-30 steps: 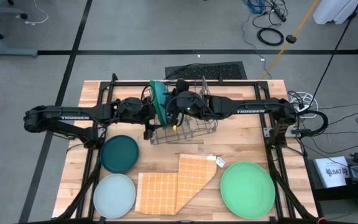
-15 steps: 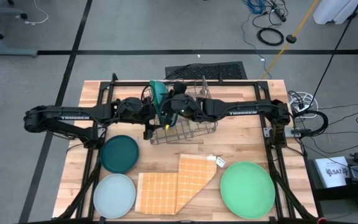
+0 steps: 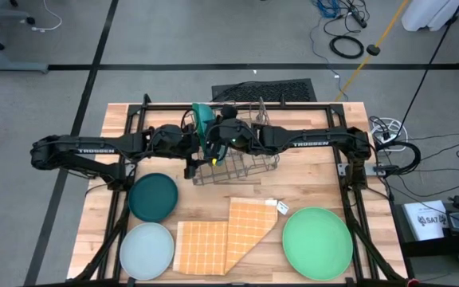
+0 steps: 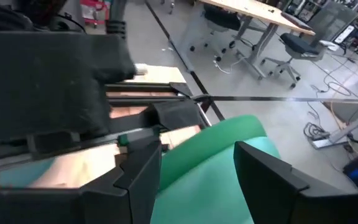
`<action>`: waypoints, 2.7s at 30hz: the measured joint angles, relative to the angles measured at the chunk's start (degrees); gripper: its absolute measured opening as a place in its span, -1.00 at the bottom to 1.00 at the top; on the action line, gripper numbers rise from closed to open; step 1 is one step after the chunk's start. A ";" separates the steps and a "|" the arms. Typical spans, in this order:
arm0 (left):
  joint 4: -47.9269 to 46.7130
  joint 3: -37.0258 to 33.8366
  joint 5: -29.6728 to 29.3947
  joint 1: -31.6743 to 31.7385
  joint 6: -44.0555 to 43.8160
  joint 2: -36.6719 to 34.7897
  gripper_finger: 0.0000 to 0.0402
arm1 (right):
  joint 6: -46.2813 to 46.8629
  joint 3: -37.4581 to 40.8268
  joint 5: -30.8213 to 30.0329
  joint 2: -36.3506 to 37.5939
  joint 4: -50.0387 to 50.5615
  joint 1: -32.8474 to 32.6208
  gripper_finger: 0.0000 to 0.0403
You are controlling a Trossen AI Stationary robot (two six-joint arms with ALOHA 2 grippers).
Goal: Sort dishes
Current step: Put the green plate on the dish rack, then put the light green plate on the dish rack
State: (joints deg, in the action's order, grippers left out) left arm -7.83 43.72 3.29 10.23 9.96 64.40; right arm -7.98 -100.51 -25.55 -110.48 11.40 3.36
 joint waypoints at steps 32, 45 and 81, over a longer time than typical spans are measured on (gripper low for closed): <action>-12.62 0.00 -3.44 -0.25 -7.13 -8.73 0.37 | 1.04 0.18 -8.69 -0.85 4.87 1.12 -0.04; -14.96 0.00 -3.76 -0.25 -8.22 -9.51 0.37 | -0.89 0.22 -7.35 -0.81 3.94 0.37 -0.04; -22.77 0.00 -3.81 -0.25 -9.57 -12.72 0.37 | -2.57 -3.82 -4.41 9.08 27.47 -9.68 0.20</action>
State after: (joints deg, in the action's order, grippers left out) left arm -30.59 43.72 -0.52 9.98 0.39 51.68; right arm -10.55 -104.33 -29.96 -101.39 38.87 -6.32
